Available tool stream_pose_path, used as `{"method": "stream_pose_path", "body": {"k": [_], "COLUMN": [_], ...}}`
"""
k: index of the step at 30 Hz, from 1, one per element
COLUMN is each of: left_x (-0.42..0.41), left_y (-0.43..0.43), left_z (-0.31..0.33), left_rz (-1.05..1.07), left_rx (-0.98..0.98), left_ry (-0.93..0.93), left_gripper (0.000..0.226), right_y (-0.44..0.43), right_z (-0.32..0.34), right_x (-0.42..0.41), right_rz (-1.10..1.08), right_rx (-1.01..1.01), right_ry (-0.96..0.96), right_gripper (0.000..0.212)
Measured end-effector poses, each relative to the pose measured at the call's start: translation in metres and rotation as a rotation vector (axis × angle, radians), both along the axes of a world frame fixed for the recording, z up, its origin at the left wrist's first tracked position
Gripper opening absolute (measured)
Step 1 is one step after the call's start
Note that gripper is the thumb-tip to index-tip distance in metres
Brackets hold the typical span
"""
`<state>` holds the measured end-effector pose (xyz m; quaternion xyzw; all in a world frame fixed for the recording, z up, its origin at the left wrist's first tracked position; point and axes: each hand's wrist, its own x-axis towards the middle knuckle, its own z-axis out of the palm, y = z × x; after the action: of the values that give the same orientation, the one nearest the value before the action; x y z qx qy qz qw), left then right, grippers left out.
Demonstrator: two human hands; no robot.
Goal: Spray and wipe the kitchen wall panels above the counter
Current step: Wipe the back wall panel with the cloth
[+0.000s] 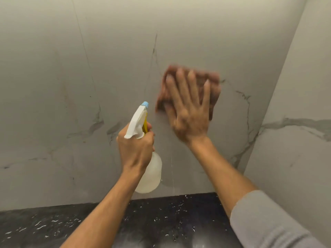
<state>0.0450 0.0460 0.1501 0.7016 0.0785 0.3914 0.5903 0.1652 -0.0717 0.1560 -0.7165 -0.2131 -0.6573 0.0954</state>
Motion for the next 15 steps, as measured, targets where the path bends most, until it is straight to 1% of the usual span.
{"method": "stream_pose_path", "body": {"k": [2, 3, 4, 5, 6, 9, 10, 11, 12, 13, 15], "left_x": [0.000, -0.001, -0.001, -0.002, -0.003, -0.010, -0.013, -0.016, -0.018, -0.021, -0.025], "left_y": [-0.001, -0.001, -0.001, 0.001, 0.004, 0.010, 0.011, 0.013, 0.014, 0.015, 0.018], "left_z": [0.001, 0.001, 0.001, 0.001, 0.001, 0.001, 0.000, 0.000, -0.001, -0.001, -0.001], "left_rz": [0.034, 0.045, 0.050, 0.054, 0.057, 0.079, 0.084, 0.089, 0.092, 0.094, 0.098], "left_rx": [0.034, 0.048, 0.050, 0.047, 0.047, 0.054, 0.061, 0.069, 0.073, 0.074, 0.072], "left_ry": [-0.002, 0.002, 0.003, 0.001, 0.001, 0.003, -0.002, -0.005, -0.004, 0.000, 0.007], "left_gripper": [0.017, 0.013, 0.009, 0.007, 0.007, 0.006, 0.006, 0.005, 0.005, 0.006, 0.007], "right_y": [-0.014, -0.025, -0.038, -0.047, -0.052, -0.035, -0.020, -0.006, 0.007, 0.016, 0.019], "right_z": [-0.068, -0.089, -0.093, -0.082, -0.062, 0.042, 0.076, 0.099, 0.106, 0.098, 0.039], "right_x": [-0.022, -0.028, -0.028, -0.025, -0.019, 0.004, 0.009, 0.010, 0.008, 0.004, -0.008], "right_rz": [-0.024, -0.055, -0.073, -0.080, -0.090, -0.101, -0.096, -0.094, -0.080, -0.040, 0.019], "right_rx": [-0.214, -0.287, -0.311, -0.288, -0.223, 0.126, 0.194, 0.216, 0.180, 0.096, -0.170], "right_ry": [0.105, 0.127, 0.138, 0.152, 0.154, 0.025, -0.015, -0.051, -0.080, -0.107, -0.099], "right_gripper": [0.058, 0.060, 0.060, 0.059, 0.057, 0.053, 0.054, 0.054, 0.053, 0.051, 0.048]}}
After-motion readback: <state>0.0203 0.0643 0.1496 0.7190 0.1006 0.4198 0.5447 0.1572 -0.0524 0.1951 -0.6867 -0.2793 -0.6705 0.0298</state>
